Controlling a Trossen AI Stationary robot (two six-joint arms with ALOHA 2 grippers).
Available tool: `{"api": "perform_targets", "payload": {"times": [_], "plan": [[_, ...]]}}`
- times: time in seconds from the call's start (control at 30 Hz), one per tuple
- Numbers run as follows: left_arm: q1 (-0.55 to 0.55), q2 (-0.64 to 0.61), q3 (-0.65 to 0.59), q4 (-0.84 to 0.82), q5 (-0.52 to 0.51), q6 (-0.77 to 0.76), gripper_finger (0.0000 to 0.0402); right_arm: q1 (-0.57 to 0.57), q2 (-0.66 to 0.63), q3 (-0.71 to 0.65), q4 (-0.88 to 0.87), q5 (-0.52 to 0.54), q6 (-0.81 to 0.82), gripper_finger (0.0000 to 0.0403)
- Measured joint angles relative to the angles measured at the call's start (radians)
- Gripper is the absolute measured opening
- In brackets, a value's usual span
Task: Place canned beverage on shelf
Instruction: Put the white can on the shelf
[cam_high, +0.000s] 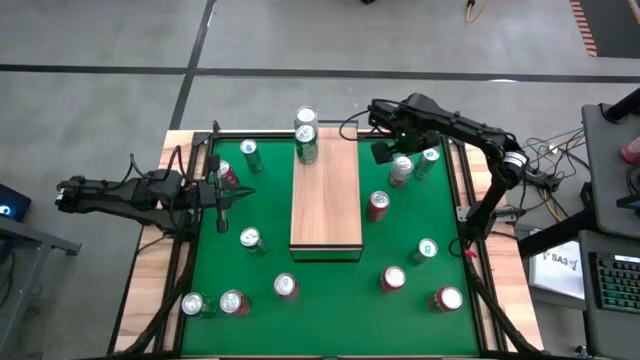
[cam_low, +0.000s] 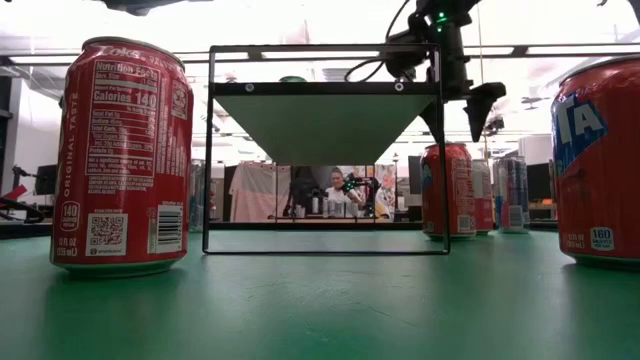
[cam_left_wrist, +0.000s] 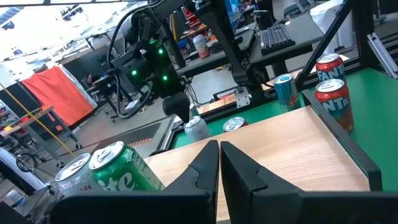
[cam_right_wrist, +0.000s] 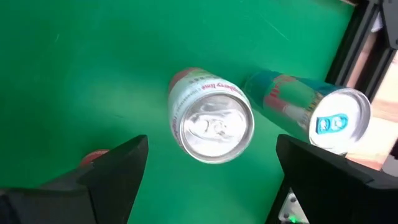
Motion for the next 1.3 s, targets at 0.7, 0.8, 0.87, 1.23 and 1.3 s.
{"api": "perform_targets", "payload": {"times": [0.7, 0.8, 0.87, 1.23, 1.3], "plan": [[0.000, 0.000, 0.000, -0.003, 0.000, 0.000, 0.0000, -0.002, 0.000, -0.272, 0.230, -0.004, -0.013, 0.0348], [0.000, 0.000, 0.000, 0.000, 0.000, 0.000, 0.0000, -0.002, 0.000, -0.299, 0.271, -0.016, -0.021, 0.0345], [0.000, 0.000, 0.000, 0.000, 0.000, 0.000, 0.0000, -0.002, 0.000, -0.310, 0.297, -0.031, -0.027, 0.0339], [0.000, 0.000, 0.000, 0.001, 0.000, -0.004, 0.0000, -0.002, -0.002, -0.311, 0.323, -0.036, -0.026, 0.0296], [0.000, 0.000, 0.000, 0.001, 0.000, -0.004, 0.0000, -0.002, -0.002, -0.311, 0.323, -0.036, -0.026, 0.0296]]}}
